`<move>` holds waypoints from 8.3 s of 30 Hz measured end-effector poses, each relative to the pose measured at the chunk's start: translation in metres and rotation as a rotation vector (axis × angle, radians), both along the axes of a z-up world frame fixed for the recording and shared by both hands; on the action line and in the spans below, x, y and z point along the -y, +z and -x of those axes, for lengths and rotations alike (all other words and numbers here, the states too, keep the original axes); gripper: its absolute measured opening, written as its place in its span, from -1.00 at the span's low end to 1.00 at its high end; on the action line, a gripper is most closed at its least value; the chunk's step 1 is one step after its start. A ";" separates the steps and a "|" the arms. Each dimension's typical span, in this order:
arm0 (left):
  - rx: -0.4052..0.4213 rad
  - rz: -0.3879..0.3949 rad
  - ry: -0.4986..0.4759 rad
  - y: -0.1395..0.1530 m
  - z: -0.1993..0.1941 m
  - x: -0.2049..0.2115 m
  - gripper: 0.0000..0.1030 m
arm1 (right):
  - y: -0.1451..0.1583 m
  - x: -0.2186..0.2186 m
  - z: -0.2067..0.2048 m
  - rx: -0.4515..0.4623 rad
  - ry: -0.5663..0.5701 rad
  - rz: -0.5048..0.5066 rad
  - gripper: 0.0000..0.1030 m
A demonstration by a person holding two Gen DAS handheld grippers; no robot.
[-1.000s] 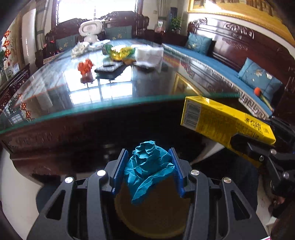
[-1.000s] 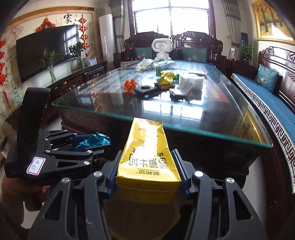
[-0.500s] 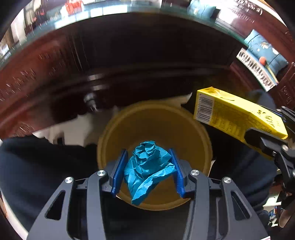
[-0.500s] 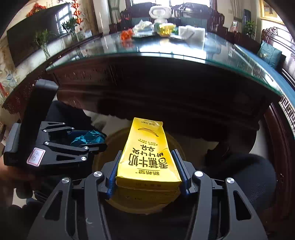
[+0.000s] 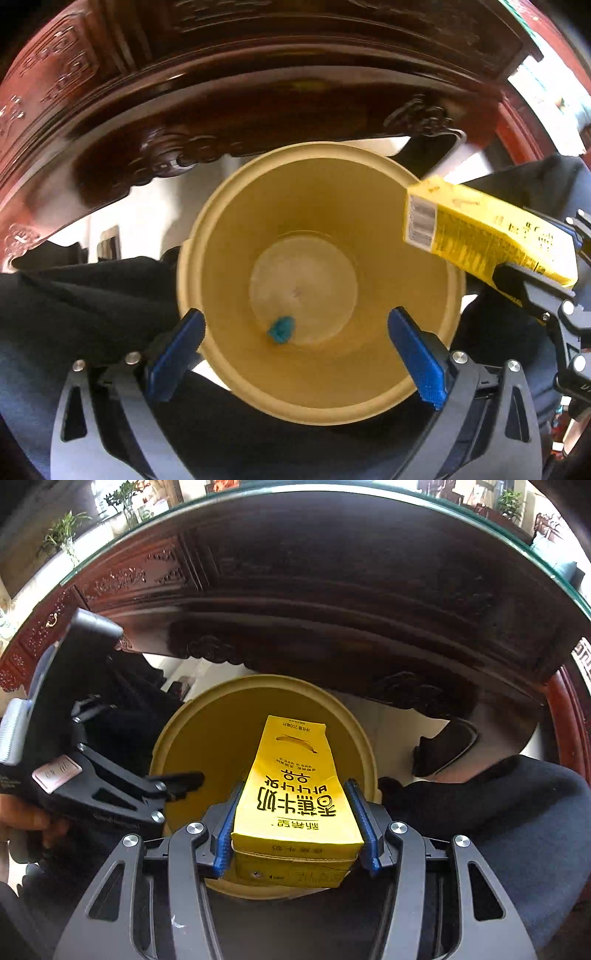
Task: Collect trash
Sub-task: 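Open the left tool to drop the teal paper while the right tool drops the carton, then grasp the orange crumpled paper with the left tool while the right tool grasps white foam sheet, then carry both items over the yellow bin and open both tools to drop them, then move the left tool back to the table and grasp the black foam block, then grasp the brown knit piece with the right tool while the left tool holds the black foam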
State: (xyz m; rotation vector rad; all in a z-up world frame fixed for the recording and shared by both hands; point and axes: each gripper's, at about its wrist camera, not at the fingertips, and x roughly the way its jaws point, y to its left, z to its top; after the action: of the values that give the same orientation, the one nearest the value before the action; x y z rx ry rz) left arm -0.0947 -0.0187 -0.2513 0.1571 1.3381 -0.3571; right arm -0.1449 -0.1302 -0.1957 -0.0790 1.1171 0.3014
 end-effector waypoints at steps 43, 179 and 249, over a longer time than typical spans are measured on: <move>0.521 0.119 0.416 0.204 -0.290 -0.078 0.92 | 0.177 -0.009 -0.184 0.546 -0.061 -0.171 0.84; 0.135 0.070 -0.013 0.046 0.008 -0.008 0.71 | 0.019 -0.001 -0.007 0.036 0.023 -0.103 -0.12; 0.495 0.112 0.292 0.201 -0.293 -0.084 -0.40 | 0.144 -0.058 -0.345 0.284 0.032 -0.073 0.82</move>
State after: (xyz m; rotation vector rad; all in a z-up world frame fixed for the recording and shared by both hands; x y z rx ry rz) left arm 0.1987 0.0657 -0.0501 -0.0449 0.8326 -0.1310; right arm 0.2005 -0.0722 -0.0520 -0.0728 0.8228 0.3471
